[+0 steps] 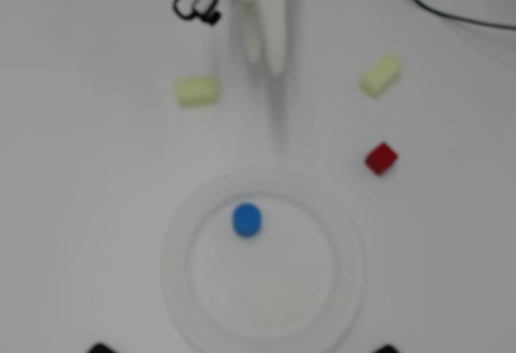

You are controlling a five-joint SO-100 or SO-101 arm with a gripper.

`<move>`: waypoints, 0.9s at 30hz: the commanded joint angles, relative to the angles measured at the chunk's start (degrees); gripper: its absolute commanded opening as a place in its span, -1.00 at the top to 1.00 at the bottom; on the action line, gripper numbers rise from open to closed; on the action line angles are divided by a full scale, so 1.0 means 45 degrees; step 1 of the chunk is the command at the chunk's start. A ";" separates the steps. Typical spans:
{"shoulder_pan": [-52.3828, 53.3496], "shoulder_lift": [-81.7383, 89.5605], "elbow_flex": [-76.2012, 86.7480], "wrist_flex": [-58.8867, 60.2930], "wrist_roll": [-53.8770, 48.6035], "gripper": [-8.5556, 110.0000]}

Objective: Grasp a blue block and put it in the dish.

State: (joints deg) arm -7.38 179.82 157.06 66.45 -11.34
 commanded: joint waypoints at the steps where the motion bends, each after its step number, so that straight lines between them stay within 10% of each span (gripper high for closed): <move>1: 0.0254 0.1035 0.1211 0.0156 0.0137 0.25; 10: 0.0527 0.3945 0.5215 0.1074 0.0859 0.33; 17: 0.0371 0.3945 0.5527 0.1836 0.1504 0.85; 27: 0.0371 0.3945 0.5352 0.3184 0.0684 0.85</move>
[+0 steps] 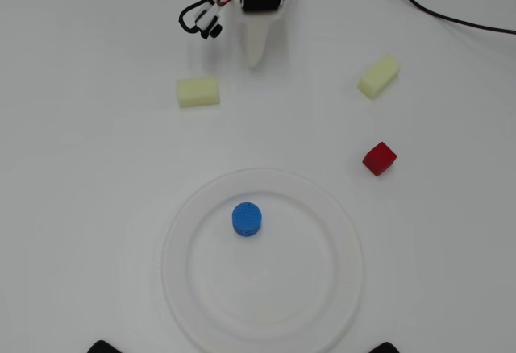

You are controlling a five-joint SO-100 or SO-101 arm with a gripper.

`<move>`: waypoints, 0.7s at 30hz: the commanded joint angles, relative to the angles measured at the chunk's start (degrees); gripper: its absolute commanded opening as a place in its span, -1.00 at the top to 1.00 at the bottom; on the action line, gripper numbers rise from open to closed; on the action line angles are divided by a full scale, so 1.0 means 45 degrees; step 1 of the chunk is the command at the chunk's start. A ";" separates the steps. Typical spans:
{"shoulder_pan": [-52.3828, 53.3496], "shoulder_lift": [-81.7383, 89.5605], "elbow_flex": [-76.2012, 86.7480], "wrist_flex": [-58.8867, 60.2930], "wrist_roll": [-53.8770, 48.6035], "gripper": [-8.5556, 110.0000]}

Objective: Grasp a blue block and put it in the dish.

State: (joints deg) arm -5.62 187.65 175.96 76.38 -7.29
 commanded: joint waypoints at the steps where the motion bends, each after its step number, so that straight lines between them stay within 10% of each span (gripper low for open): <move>1: 0.0000 0.2207 0.1133 0.1055 -0.0215 0.85; 21: -0.0020 0.2207 0.1133 0.1074 -0.0078 0.85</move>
